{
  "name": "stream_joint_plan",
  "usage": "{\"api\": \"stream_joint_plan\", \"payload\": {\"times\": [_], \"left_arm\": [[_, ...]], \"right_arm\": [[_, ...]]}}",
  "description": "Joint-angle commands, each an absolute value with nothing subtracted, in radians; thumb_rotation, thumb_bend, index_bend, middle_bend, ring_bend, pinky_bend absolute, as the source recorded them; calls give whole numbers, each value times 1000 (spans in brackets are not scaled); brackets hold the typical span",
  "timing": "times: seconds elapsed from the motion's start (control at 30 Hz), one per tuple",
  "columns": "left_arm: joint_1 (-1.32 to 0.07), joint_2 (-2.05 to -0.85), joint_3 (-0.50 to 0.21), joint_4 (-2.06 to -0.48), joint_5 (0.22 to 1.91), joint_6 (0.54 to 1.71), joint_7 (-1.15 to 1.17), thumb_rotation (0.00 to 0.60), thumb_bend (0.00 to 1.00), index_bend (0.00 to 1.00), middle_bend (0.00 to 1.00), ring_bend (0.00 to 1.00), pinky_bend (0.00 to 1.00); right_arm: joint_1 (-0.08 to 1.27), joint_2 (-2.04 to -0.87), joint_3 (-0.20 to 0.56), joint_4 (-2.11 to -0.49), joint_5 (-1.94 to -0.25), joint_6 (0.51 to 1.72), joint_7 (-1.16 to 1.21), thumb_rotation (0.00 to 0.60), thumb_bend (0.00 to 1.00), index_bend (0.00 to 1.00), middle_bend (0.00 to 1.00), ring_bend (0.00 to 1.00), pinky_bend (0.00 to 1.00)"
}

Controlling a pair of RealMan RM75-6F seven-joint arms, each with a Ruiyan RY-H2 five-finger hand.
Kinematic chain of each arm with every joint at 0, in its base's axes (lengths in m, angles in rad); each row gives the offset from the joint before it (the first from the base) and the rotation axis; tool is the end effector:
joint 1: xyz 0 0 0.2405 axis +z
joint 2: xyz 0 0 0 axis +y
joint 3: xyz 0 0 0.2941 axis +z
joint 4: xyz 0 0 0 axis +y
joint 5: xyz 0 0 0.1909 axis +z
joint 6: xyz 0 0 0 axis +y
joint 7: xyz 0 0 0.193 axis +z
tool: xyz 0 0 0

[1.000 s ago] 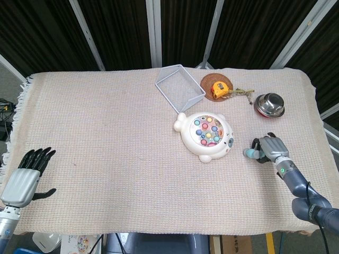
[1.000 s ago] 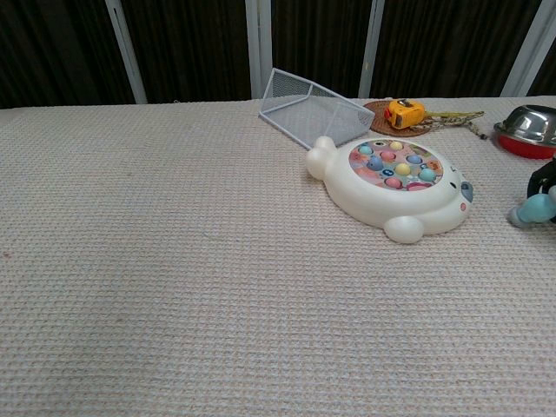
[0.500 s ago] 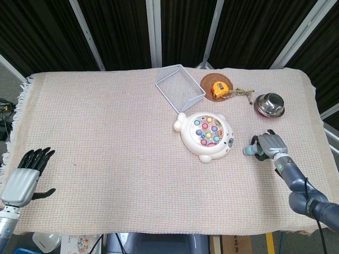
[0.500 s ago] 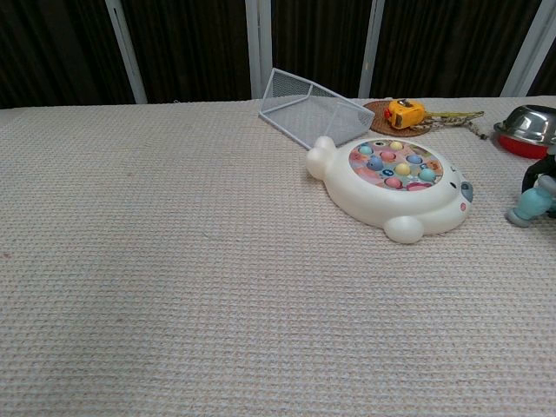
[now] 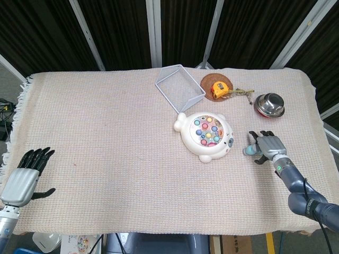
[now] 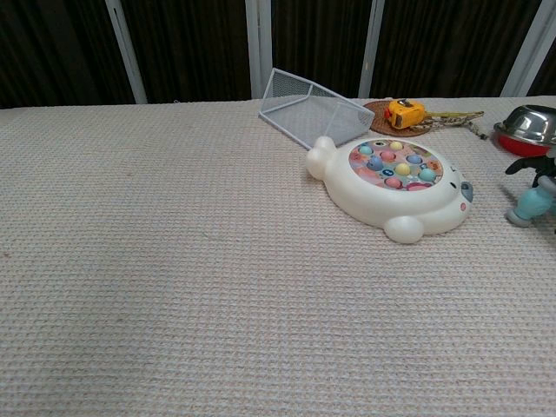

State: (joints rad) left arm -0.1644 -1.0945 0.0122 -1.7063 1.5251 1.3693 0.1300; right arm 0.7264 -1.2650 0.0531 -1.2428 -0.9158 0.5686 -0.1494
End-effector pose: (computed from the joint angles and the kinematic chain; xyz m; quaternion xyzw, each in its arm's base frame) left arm -0.3121 0.2404 0.1599 -0.6666 -0.3844 -0.3450 0.5375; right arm -0.3375 -0.4322 0.0863 0.7059 -0.4825 0.1555 0.4947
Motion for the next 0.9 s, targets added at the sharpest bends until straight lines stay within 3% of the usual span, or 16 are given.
{"api": "stream_joint_plan", "payload": {"times": [0.03,0.3,0.47,0.73,0.9], "left_arm": [[-164,-1095,10,-1704,1522,1370,125,600,79,0,0,0,0],[-158,-1109,-7,-1683,1503,1390,95,600,68,0,0,0,0],[-147,-1129,-14,-1658,1499,1414,72,600,67,0,0,0,0],[-121,-1157,5,-1622,1552,1470,41,600,67,0,0,0,0],[-109,-1170,23,-1606,1593,1495,36,600,67,0,0,0,0]], "right_arm": [[711,-1229,60,-1297,-929,611,-144,600,235,0,127,0,0],[604,-1062,73,-1530,-1026,778,-62,600,234,0,127,0,0],[473,-1000,84,-1639,-1125,1000,46,600,234,75,127,20,0],[254,-1116,48,-1583,-1265,1447,-29,600,234,80,127,8,0],[166,-1186,18,-1543,-1336,1582,-15,600,234,41,127,0,0]]}}
